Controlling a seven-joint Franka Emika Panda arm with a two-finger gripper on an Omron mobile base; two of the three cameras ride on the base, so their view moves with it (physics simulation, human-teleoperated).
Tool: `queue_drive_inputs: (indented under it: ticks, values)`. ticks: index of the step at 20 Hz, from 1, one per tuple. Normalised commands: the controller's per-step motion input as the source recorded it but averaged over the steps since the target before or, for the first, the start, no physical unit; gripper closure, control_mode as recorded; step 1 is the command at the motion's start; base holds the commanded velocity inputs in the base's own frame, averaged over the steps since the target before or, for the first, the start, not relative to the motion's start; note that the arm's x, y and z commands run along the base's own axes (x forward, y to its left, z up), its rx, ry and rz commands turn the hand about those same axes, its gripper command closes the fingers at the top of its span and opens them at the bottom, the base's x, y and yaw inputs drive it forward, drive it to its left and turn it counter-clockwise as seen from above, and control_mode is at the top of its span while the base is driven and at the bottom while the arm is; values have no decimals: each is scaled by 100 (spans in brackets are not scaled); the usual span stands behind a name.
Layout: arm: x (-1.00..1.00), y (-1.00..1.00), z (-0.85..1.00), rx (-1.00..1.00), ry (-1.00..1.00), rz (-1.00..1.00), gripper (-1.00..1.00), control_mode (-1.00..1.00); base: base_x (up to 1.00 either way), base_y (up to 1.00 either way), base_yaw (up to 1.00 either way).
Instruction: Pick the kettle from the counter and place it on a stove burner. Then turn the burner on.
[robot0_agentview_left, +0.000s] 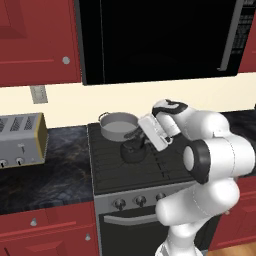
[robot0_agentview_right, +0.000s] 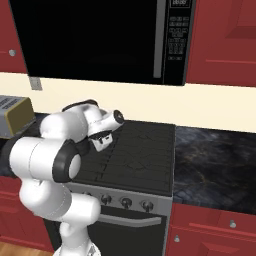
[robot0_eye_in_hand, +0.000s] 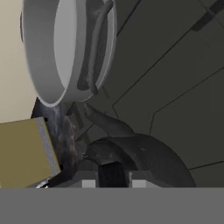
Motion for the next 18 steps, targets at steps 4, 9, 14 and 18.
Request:
queue_drive_inputs:
  ticks: [4, 9, 14, 18]
  values:
    - [3, 11, -14, 11, 0, 0, 100, -100, 0, 0, 0]
    - [12, 19, -12, 7, 0, 0, 100, -100, 0, 0, 0]
    - [6, 10, -4, -1, 0, 0, 100, -100, 0, 0, 0]
    - [0, 1, 0, -5, 0, 0, 100, -100, 0, 0, 0]
